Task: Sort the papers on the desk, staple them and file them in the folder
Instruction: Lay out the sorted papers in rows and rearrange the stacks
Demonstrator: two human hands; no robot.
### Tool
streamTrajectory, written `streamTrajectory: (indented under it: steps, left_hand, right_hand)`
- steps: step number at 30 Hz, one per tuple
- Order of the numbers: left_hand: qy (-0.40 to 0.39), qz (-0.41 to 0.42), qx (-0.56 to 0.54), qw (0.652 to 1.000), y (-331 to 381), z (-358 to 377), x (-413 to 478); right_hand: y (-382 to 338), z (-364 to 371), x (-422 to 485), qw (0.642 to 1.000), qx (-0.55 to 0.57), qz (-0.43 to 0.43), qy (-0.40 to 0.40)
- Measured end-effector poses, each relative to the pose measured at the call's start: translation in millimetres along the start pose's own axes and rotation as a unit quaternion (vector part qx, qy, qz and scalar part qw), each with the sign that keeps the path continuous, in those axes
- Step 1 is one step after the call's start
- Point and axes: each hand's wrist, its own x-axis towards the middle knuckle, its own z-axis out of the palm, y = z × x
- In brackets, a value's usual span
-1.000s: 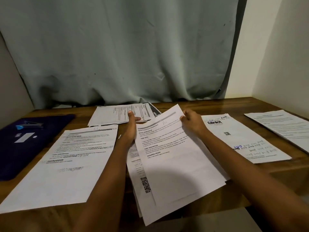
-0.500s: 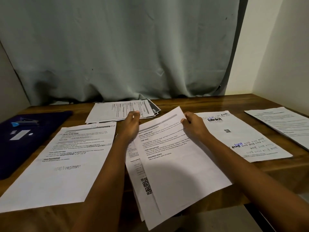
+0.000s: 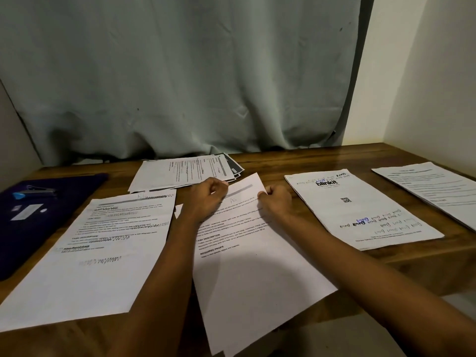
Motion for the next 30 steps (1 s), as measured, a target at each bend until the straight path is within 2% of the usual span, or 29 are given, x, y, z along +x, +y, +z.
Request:
streamTrajectory:
  steps: [3, 7, 9, 11, 15, 17, 21, 25, 30]
  left_hand:
    - [-0.015, 0.003, -0.004, 1.0, -2.7, 2.4, 0.4]
    - [-0.008, -0.002, -0.061, 0.998, 4.8, 2.8, -6.7]
    - [0.01, -0.033, -0.074, 0.997, 10.7, 2.0, -8.2]
    - [0.024, -0.061, -0.101, 0.993, 9.3, 3.2, -5.3]
    - [0.012, -0.086, -0.174, 0.981, 5.0, 2.9, -5.0]
    - [-0.014, -0.07, -0.19, 0.979, 2.0, 0.8, -5.8]
    - [-0.078, -0.007, -0.185, 0.98, -5.7, -5.0, -4.7]
    - [-0.138, 0.026, -0.169, 0.976, -15.0, -10.0, -1.7]
    - [-0.156, 0.019, -0.146, 0.977, -20.4, -15.0, 0.0]
  right_hand:
    - [-0.6, 1.4, -1.7, 1.0, 0.009, 0.009, -0.007]
    - [-5.9, -14.0, 12.1, 0.997, 0.058, 0.027, -0.03]
    - [-9.9, -24.6, 25.4, 0.996, 0.047, 0.066, -0.041]
    - [-9.7, -33.3, 33.8, 0.993, 0.004, 0.078, -0.092]
    - [-0.7, -42.4, 32.4, 0.983, -0.038, 0.011, -0.181]
    - [1.9, -41.3, 29.6, 0.975, -0.058, -0.032, -0.212]
    - [9.0, -35.0, 33.4, 0.962, -0.16, -0.082, -0.205]
    - [11.6, -34.2, 33.4, 0.961, -0.152, -0.087, -0.214]
    - [10.5, -32.6, 31.0, 0.968, -0.138, -0.076, -0.197]
